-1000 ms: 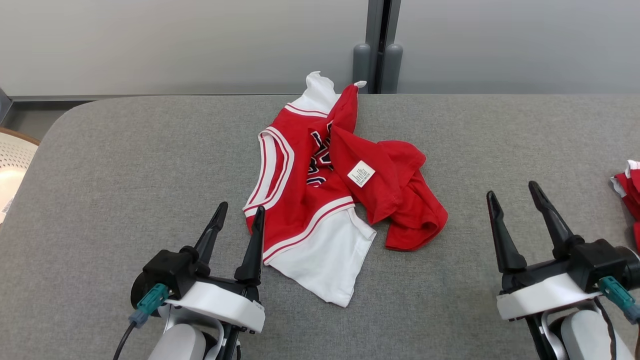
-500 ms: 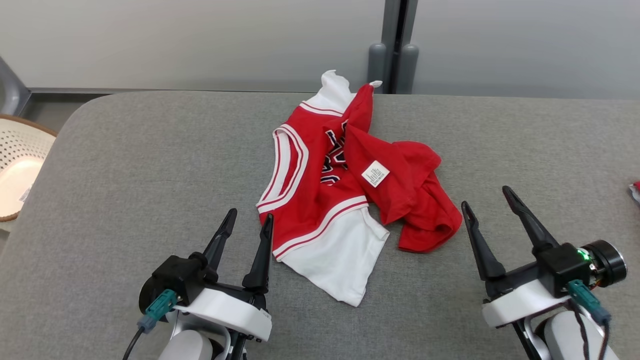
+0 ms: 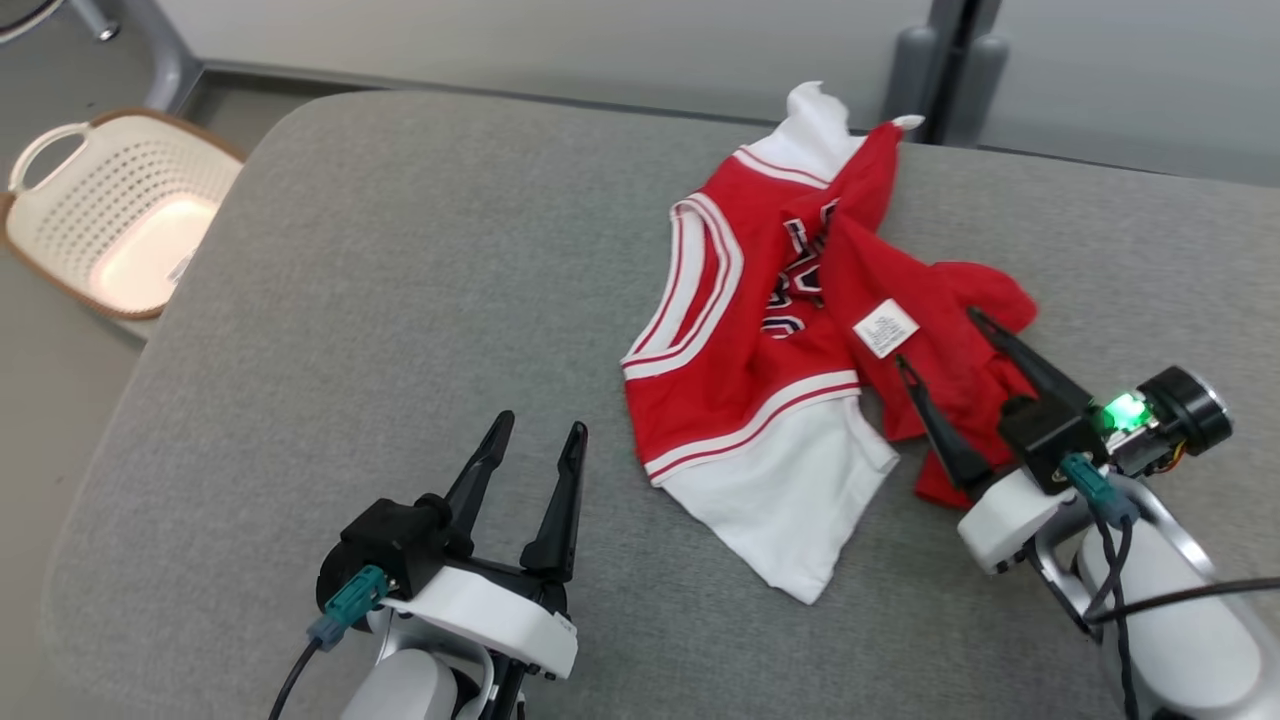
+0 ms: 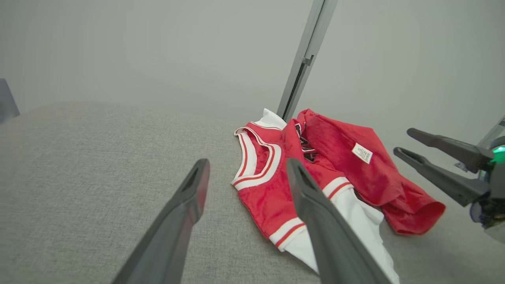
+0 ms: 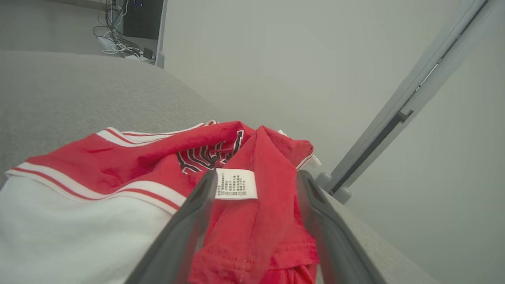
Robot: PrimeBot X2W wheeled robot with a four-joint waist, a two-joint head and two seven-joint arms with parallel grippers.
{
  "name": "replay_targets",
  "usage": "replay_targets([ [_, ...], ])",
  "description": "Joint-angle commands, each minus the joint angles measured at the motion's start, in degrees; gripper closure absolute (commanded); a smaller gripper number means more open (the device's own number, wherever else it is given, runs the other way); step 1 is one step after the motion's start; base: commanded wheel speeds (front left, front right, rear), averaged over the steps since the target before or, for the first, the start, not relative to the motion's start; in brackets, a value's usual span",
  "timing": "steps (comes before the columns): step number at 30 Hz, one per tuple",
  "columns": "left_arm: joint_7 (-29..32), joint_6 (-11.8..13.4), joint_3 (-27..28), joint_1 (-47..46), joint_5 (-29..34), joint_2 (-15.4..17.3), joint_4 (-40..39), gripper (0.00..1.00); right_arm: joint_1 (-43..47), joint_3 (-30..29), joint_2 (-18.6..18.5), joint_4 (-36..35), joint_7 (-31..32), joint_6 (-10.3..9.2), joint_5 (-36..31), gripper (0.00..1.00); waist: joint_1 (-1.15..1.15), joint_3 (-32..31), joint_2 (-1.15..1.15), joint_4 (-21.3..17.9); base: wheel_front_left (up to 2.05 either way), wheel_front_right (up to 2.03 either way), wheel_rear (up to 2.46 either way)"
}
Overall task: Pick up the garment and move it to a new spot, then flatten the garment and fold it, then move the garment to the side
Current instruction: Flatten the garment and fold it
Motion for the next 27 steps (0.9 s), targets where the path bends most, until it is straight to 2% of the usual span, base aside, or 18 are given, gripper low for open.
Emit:
replay_targets([
  [1, -0.1, 0.4, -0.3, -1.3, -0.7, 0.1, -0.2, 0.0, -1.5, 0.5, -1.0, 1.4, 0.4, -0.06, -0.9, 0.0, 0.0, 2.4, 0.0, 2.7, 0.0, 0.0, 0.0],
  [8, -0.1, 1.1, -1.7, -2.1, -2.0, 0.2, -0.3, 0.0, -5.4, 2.4, -4.0, 7.6, 0.3, -0.06, -2.9, 0.0, 0.0, 4.3, 0.0, 6.2, 0.0, 0.0, 0.0],
  [12, -0.1, 1.4, -2.0, -2.2, -2.5, 0.2, -0.6, 0.0, -6.1, -0.2, -3.0, 10.2, -0.5, -0.06, -2.4, 0.0, 0.0, 4.6, 0.0, 7.0, 0.0, 0.0, 0.0],
  [13, -0.1, 1.5, -2.0, -2.2, -2.5, 0.2, -0.6, 0.0, -6.2, -0.6, -2.7, 10.6, -0.7, -0.06, -1.9, 0.22, 0.0, 4.6, 0.0, 7.1, 0.0, 0.0, 0.0],
  [14, -0.1, 1.6, -2.1, -2.2, -2.5, 0.2, -0.6, 0.0, -6.4, -1.2, -2.5, 10.8, -1.0, -0.06, -1.5, 0.75, 0.0, 4.7, 0.0, 7.1, 0.0, 0.0, 0.0],
  [15, -0.1, 1.7, -2.1, -2.3, -2.6, 0.2, -0.6, 0.0, -6.7, -1.7, -2.4, 11.0, -1.1, -0.06, -1.2, 1.0, 0.0, 4.7, 0.0, 7.1, 0.0, 0.0, 0.0],
  [22, -0.1, 1.8, -1.4, -1.9, -2.3, 0.2, -0.2, 0.0, -7.1, -4.1, -1.1, 10.8, -2.0, -0.06, 3.1, 1.0, 0.0, 3.8, 0.0, 5.9, 0.0, 0.0, 0.0],
  [27, -0.1, 1.7, -1.2, -2.3, -2.4, 0.2, -0.5, 0.0, -8.6, -5.8, -4.0, 9.7, -1.6, -0.06, 5.1, 1.0, 0.0, 3.5, 0.0, 4.8, 0.0, 0.0, 0.0],
])
